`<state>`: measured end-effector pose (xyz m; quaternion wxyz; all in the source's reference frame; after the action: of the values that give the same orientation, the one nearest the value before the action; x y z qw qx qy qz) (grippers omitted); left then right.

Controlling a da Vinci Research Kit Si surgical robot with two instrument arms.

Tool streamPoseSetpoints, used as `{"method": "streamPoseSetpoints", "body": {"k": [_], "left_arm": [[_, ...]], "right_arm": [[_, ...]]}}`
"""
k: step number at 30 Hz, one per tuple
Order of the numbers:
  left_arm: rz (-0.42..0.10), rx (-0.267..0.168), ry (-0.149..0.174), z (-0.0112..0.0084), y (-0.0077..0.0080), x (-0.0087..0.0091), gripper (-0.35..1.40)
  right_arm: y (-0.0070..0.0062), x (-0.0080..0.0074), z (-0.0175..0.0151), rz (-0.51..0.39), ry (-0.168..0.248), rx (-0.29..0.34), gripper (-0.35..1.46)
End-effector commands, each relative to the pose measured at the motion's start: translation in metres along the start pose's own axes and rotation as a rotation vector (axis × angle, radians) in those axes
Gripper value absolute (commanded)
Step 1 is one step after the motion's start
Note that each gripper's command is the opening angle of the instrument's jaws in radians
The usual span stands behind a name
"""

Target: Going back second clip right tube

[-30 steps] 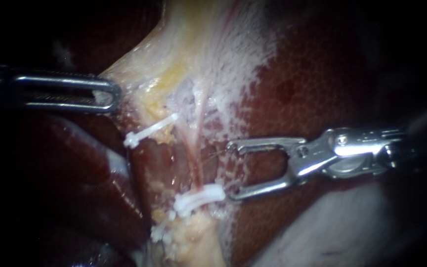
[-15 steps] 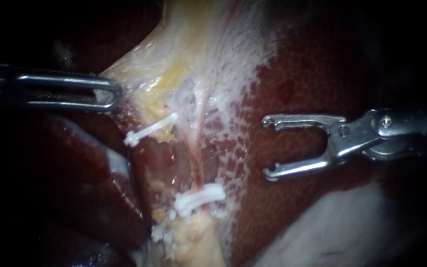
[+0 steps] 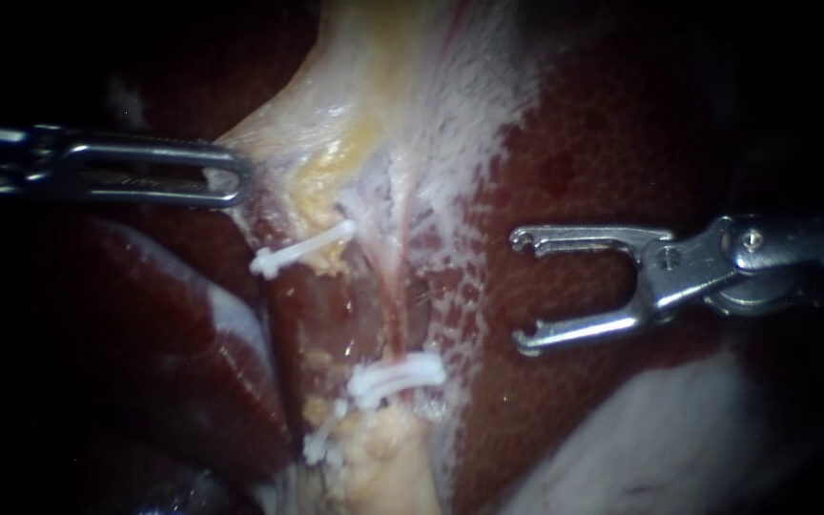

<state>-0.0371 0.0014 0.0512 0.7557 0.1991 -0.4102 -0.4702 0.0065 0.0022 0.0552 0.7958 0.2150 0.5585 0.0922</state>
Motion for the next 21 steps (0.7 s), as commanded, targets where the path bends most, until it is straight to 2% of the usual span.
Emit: {"method": "streamPoseSetpoints", "body": {"k": [1, 10, 21], "left_arm": [[0.002, -0.001, 0.007, 0.0004, 0.0000, 0.0002, -0.35], [0.005, 0.022, 0.033, 0.0038, -0.0011, 0.0013, -0.35], [0.007, 0.031, 0.039, 0.0052, -0.0020, 0.0014, -0.35]], "right_arm": [[0.0000, 0.0000, 0.0000, 0.000, 0.000, 0.000, 0.60], [-0.0001, -0.0001, -0.0002, 0.000, 0.000, 0.001, 0.60], [-0.0001, -0.0001, -0.0002, 0.000, 0.000, 0.001, 0.60]]}}
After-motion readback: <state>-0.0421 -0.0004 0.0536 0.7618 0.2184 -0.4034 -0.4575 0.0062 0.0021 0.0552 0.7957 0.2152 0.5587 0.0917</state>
